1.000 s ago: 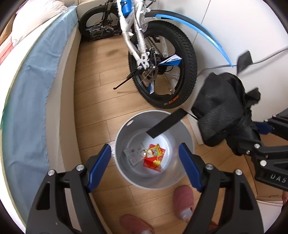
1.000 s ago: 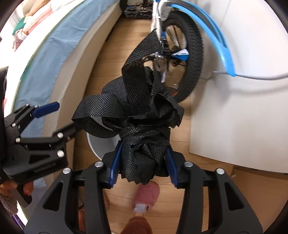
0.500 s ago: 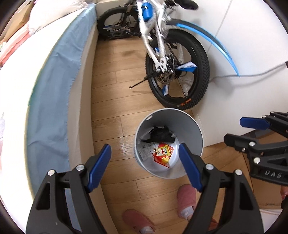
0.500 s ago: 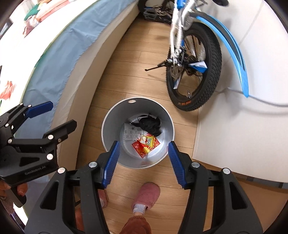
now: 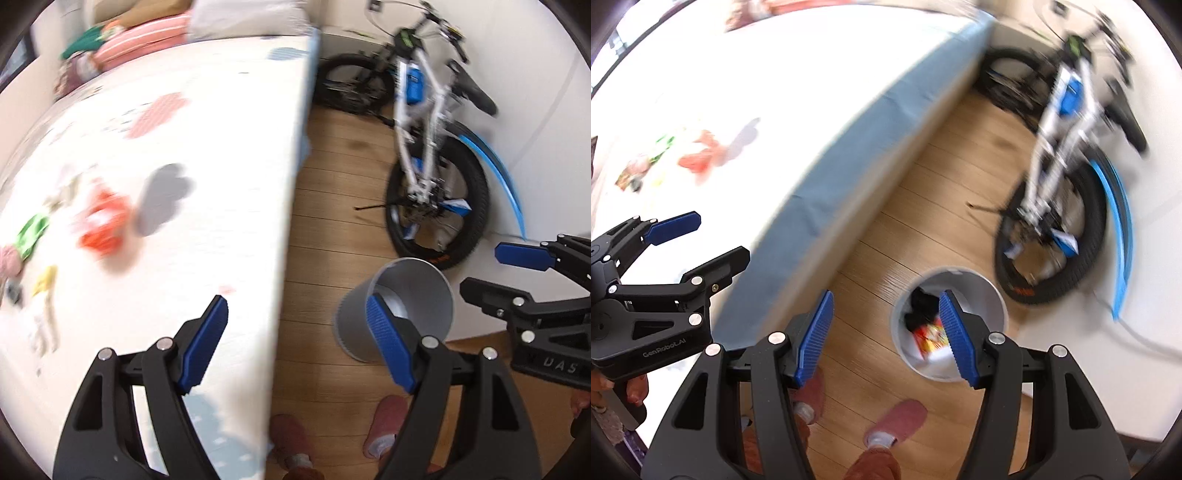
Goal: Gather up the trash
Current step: 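Move both open tools back over the mat toward the orange bag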
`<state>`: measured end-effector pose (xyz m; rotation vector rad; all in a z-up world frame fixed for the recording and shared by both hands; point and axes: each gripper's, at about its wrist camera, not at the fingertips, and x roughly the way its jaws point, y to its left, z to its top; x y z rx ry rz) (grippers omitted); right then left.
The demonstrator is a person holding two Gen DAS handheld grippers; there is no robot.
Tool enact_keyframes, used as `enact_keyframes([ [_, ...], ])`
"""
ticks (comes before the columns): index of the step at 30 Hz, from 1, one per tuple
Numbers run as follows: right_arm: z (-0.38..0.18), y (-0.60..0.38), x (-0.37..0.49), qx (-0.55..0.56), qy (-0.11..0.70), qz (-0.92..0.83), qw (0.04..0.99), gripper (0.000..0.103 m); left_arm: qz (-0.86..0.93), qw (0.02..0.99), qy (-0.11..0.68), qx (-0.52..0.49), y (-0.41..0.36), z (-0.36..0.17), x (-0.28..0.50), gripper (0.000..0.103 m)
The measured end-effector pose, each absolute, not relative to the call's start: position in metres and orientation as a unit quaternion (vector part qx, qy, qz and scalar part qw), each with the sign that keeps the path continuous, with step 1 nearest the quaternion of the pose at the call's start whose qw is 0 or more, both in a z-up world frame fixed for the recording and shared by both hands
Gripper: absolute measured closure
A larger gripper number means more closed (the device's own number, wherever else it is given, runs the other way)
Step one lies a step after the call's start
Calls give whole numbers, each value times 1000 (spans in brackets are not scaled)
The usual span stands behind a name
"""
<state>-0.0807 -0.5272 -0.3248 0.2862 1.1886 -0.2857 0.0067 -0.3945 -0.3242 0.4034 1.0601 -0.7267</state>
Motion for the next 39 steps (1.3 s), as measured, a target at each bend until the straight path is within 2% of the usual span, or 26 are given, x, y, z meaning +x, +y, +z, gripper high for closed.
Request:
enact_keyframes([
  [10,-276,-407,17,73,533,-24,843,44,-195,839,491,132,-250,-273,71,26],
  [19,-243,-314,83,33,516,31,855,43,-149,856,486,94,-158,-252,109,26],
  [28,-249,-279,122,11,518,42,855,43,-143,860,483,87,-132,-257,135,26],
  [39,-285,-315,161,7,532,20,847,39,-135,853,497,81,-149,-291,169,26],
])
